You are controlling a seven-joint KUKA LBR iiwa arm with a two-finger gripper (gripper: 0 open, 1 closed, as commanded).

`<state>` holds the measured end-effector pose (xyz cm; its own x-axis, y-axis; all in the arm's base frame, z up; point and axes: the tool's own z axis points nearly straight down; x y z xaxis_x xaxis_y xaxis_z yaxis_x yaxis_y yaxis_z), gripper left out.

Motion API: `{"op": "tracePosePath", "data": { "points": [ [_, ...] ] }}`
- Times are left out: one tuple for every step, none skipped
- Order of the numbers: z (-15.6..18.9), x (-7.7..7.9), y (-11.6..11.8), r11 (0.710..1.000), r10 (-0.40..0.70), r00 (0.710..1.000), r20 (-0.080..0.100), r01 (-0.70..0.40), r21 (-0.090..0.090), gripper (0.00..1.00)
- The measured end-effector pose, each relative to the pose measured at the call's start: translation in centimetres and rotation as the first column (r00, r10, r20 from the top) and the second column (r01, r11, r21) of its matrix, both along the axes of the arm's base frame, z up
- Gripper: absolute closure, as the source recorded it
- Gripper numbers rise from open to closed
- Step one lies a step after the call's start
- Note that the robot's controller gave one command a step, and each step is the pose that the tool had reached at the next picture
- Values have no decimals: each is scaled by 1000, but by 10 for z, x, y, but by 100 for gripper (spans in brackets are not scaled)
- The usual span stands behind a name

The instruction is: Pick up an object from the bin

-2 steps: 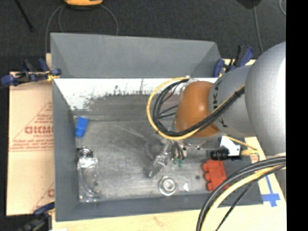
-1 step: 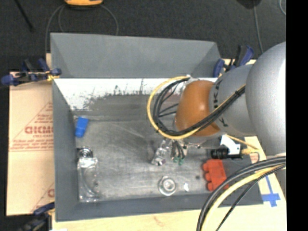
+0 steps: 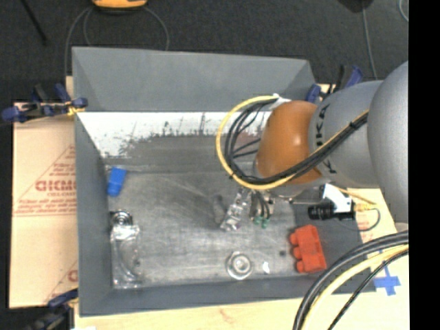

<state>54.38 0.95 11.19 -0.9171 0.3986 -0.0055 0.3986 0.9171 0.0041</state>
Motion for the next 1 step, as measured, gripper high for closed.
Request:
{"op": "tracePosePath", "data": {
  "points": [
    [18, 2, 0, 1000, 4, 1000, -1, -4, 0, 100]
  ]
}}
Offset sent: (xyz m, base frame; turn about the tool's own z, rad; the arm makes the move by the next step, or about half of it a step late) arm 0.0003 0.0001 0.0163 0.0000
